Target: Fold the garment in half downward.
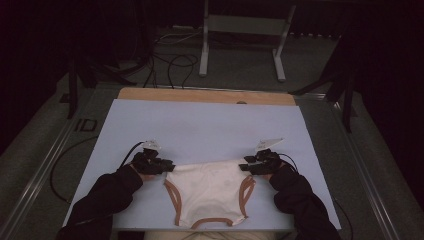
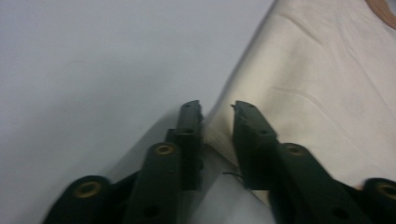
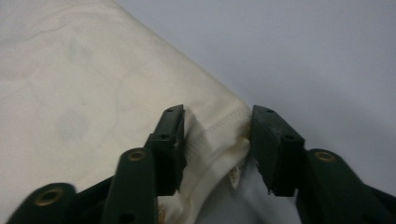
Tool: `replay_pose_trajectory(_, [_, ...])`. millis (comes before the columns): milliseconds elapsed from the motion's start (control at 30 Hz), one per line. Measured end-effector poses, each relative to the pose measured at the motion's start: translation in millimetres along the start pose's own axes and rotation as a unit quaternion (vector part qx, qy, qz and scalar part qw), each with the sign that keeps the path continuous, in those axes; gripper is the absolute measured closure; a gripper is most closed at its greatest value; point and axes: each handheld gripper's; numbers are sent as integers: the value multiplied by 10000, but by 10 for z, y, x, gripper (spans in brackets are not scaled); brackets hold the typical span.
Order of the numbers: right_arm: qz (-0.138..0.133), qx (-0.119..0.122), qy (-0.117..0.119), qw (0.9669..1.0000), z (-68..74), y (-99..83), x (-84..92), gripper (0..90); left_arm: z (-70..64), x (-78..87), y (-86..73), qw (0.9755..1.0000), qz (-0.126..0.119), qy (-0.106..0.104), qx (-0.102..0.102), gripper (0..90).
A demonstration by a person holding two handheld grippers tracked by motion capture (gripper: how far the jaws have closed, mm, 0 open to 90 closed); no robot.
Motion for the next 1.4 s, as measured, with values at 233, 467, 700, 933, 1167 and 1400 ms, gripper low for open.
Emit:
replay_pose_trajectory(233, [95,85,-181,9998,16,13,-1,678,-18,-5,-12,10000,14,10,-98,870])
replay_pose_trajectory(467, [194,268,-182,9993,75,45,-15,847,-30,-2,2,9996,13,55,-273,896])
replay_pose_trajectory(700, [98,224,-168,9996,55,77,26,851,25,38,83,9993,-163,137,-295,900])
replay_pose_trajectory(933, [9,172,-249,9995,-3,142,39,851,100,30,224,9988,-168,232,-394,900])
replay_pose_trajectory(1167, [-20,145,-311,9994,-47,179,40,851,137,9,270,9986,-199,318,-371,900])
replay_pose_trajectory(1400, [-37,90,-412,9991,-102,239,20,851,206,-45,381,9978,-202,468,-419,900])
Point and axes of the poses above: each handheld gripper's, and its own axes: x roughly backward along the jaws, y roughly out of its top, z roughly to its left, and after that the axes turned 8 degrees about -z, right-handed
